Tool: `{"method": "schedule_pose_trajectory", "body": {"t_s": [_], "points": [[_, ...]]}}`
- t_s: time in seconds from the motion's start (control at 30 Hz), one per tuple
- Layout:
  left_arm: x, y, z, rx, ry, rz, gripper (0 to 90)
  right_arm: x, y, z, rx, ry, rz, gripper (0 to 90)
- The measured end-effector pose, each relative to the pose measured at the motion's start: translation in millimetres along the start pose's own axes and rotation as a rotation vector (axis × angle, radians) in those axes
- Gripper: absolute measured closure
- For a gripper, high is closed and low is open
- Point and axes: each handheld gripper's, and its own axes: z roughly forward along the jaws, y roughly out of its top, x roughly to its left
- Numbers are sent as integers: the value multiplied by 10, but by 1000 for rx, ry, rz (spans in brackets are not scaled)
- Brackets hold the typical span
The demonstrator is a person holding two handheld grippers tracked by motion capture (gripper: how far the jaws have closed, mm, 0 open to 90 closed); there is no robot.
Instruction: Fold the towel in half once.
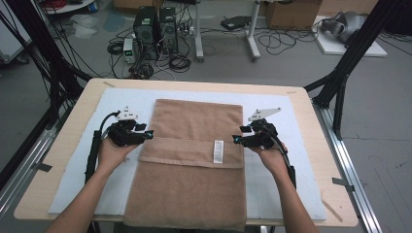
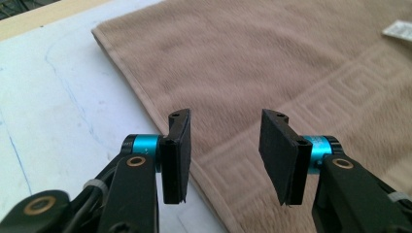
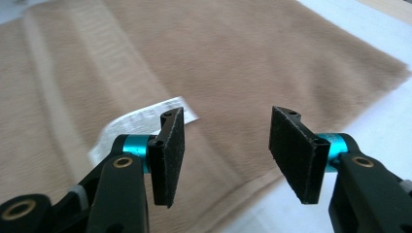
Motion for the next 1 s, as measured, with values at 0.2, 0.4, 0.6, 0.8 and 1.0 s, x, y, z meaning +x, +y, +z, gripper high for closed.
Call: {"method": "schedule_pose_trajectory", "body": {"t_s": [0.2,0.4,0.6,0.8,1.0], "points": [[-85,-171,-27,4,-47,15,550,128,-197,35,8,16,-12,489],[-159,-272,43,49,-88,45,599,188,-343,166,53,43,-14,557],[-177,-371,119,56,-93,37,698,212,-406,260,87,41,-18,668],[-191,-366,114,59,-94,50,819,214,-405,267,85,47,-12,786],[-196,-351,84,51,-87,47,863,192,-398,252,75,71,-6,848]]}}
